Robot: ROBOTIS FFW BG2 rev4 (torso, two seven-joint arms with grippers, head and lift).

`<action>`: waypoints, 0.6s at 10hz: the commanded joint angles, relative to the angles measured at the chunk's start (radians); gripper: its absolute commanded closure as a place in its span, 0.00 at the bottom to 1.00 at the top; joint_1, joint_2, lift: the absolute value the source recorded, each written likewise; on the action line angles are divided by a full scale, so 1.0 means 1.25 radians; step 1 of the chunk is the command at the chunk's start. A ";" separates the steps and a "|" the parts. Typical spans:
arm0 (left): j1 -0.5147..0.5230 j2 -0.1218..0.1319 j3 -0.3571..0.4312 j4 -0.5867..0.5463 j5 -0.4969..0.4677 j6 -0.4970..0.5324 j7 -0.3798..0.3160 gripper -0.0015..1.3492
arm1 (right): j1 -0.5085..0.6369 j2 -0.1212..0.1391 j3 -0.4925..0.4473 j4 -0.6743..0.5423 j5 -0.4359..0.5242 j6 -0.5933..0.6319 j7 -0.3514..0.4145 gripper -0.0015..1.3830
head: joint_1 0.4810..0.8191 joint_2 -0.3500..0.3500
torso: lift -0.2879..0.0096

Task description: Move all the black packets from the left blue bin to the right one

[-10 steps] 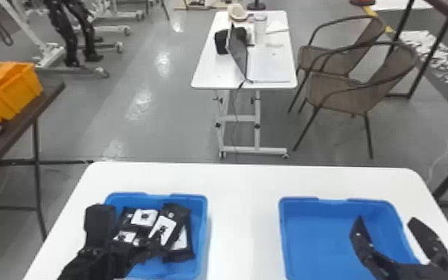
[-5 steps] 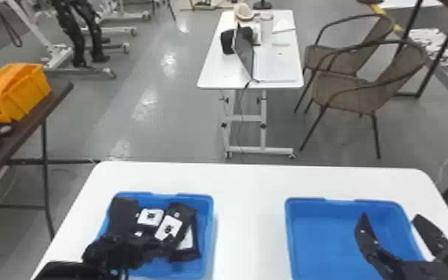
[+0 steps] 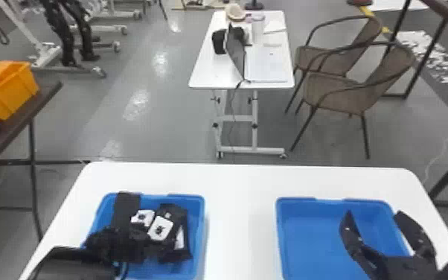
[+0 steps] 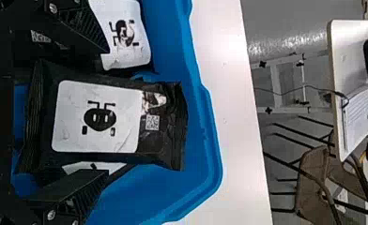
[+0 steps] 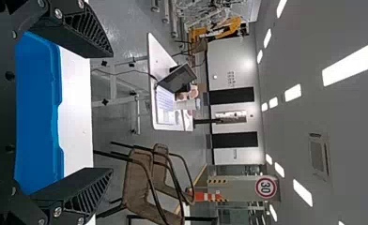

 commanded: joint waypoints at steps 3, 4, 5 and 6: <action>-0.024 0.000 -0.007 0.054 0.020 -0.004 -0.009 0.11 | -0.001 0.001 0.000 0.005 -0.007 0.000 0.003 0.11 | 0.63 0.58 | 0.97; -0.025 -0.001 -0.008 0.058 0.016 -0.004 -0.008 0.20 | -0.001 0.001 0.000 0.005 -0.007 0.000 0.003 0.11 | 0.63 0.58 | 0.97; -0.025 -0.002 -0.008 0.058 0.004 -0.004 -0.009 0.42 | -0.001 0.001 0.000 0.006 -0.008 0.000 0.003 0.11 | 0.63 0.58 | 0.97; -0.025 -0.003 -0.008 0.058 0.009 -0.002 -0.010 0.56 | -0.001 0.001 0.000 0.006 -0.008 0.000 0.003 0.11 | 0.63 0.57 | 0.97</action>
